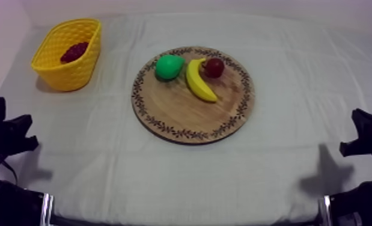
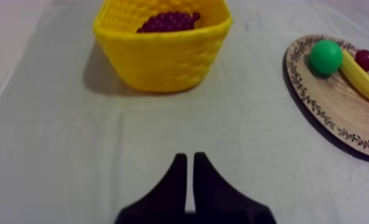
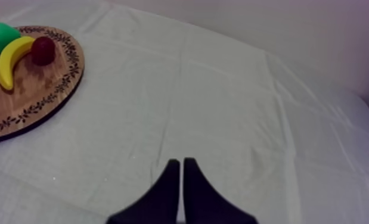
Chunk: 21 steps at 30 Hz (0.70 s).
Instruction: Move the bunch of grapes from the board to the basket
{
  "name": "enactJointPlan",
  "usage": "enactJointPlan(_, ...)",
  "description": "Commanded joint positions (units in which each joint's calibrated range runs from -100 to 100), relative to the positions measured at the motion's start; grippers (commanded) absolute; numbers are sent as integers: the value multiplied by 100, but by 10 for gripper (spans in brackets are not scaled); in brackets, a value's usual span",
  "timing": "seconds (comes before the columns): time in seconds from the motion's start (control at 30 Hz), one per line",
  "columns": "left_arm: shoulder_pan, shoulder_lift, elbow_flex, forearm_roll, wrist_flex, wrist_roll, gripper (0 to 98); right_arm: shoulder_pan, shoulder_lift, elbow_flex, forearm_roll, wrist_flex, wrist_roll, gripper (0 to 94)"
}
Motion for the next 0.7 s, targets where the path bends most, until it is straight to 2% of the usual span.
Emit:
enactJointPlan(0.0, -5, -329, 24, 5, -51, -101, 7, -1, 2, -1, -1, -3, 3, 3)
enactJointPlan(0.17, -21, -745, 129, -25, -325, -304, 3, -1, 2, -1, -1, -3, 0, 3)
enactJointPlan(0.37, 22, -1106, 197, -117, -492, -304, 2, -1, 2, -1, -1, -3, 0, 3)
enactJointPlan(0.43, 40, -1156, 212, -196, -511, -112, 2, -1, 2, -1, -1, -3, 0, 3)
enactJointPlan(0.53, 49, -1188, 244, -379, -526, 413, 1, -1, 2, -1, -1, -3, 0, 3)
enactJointPlan(0.67, 52, -1200, 264, -455, -531, 783, 1, -1, 2, -1, -1, -3, 0, 3)
